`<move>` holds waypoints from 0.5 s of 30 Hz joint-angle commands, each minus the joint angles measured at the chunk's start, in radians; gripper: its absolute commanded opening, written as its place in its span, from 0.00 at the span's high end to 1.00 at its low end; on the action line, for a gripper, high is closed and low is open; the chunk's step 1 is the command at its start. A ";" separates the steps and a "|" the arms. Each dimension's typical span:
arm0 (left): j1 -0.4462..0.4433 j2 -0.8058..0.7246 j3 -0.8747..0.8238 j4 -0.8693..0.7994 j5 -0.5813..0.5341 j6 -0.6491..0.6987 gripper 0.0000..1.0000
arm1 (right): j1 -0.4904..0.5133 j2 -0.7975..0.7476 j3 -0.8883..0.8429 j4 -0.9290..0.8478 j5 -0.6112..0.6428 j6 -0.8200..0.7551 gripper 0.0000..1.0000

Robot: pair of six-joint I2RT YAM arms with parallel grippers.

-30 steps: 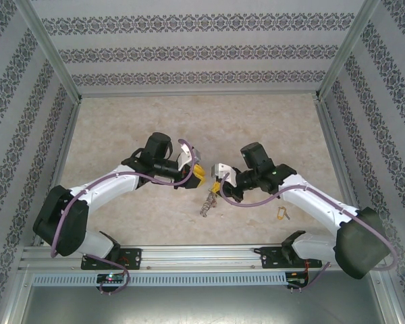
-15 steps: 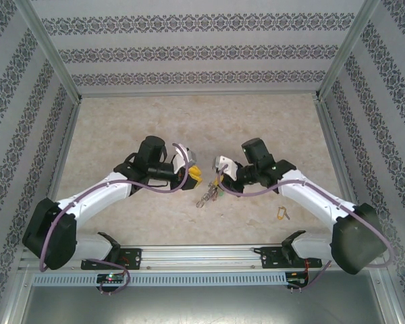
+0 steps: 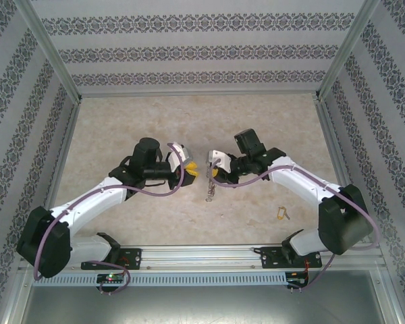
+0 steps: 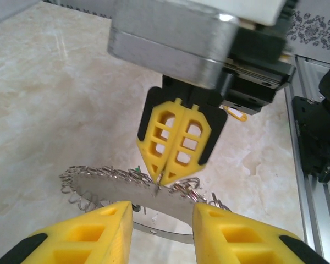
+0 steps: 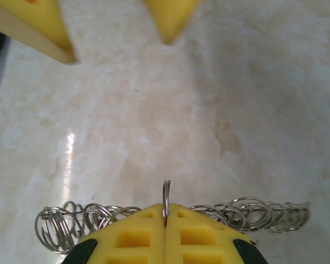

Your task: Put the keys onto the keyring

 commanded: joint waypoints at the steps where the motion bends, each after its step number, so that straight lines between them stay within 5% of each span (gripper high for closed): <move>1: 0.005 0.044 0.034 -0.015 0.093 0.022 0.67 | 0.014 -0.025 -0.043 -0.018 -0.071 -0.020 1.00; 15: -0.017 0.156 0.060 -0.037 0.238 0.096 0.68 | 0.014 -0.046 -0.079 -0.002 -0.088 0.007 1.00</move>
